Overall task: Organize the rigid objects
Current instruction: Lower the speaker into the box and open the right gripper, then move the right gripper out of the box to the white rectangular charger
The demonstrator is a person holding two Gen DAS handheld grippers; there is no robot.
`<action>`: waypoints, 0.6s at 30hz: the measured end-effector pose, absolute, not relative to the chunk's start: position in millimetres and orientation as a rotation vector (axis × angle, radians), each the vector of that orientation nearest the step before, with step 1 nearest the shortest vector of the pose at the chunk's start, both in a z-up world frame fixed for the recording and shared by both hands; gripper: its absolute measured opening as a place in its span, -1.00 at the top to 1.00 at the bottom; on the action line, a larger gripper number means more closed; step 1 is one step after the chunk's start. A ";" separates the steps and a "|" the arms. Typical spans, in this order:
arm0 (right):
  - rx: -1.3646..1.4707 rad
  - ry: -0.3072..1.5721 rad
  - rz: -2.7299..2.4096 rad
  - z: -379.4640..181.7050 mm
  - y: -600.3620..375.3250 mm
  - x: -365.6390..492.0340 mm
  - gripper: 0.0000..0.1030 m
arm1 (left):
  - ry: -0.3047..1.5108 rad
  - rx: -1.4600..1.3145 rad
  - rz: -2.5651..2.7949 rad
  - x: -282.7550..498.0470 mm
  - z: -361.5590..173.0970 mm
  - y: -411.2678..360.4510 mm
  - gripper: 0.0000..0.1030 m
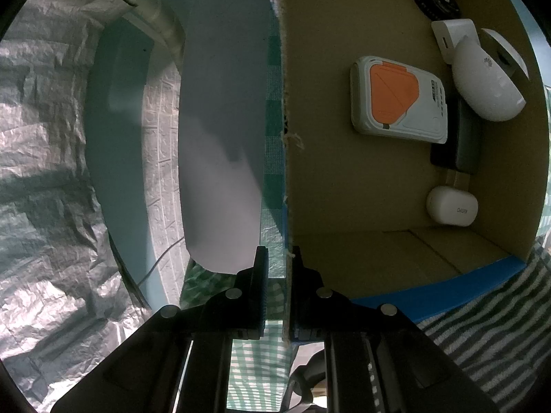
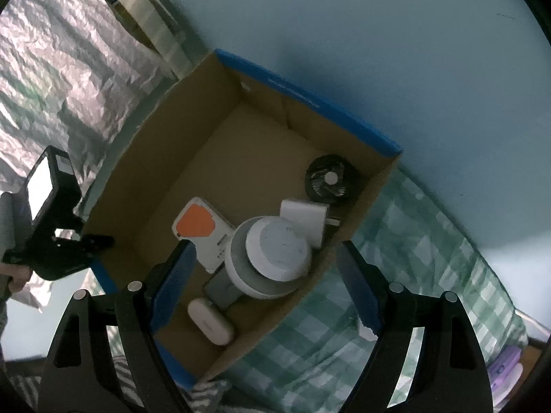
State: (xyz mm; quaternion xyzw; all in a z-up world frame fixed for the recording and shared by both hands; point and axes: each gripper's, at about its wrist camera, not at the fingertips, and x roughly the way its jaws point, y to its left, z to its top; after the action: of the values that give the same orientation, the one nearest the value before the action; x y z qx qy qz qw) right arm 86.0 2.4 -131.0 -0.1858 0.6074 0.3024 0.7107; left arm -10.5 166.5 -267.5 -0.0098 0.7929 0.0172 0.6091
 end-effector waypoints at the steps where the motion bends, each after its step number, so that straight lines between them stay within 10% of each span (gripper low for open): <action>1: -0.411 1.342 0.665 -128.3 -0.9 87.2 -0.60 | 1.832 -0.023 0.039 -10.5 -267.6 166.4 0.76; 18: -0.357 1.343 0.545 -107.2 -79.8 118.4 -0.60 | 1.834 -0.019 0.037 -10.9 -265.6 167.2 0.76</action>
State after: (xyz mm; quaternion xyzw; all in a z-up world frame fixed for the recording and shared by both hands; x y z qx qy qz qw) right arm 118.4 -79.8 -107.2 -0.1626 0.6108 0.2479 0.7342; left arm -10.9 167.2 -265.6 -0.0081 0.7938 0.0162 0.6079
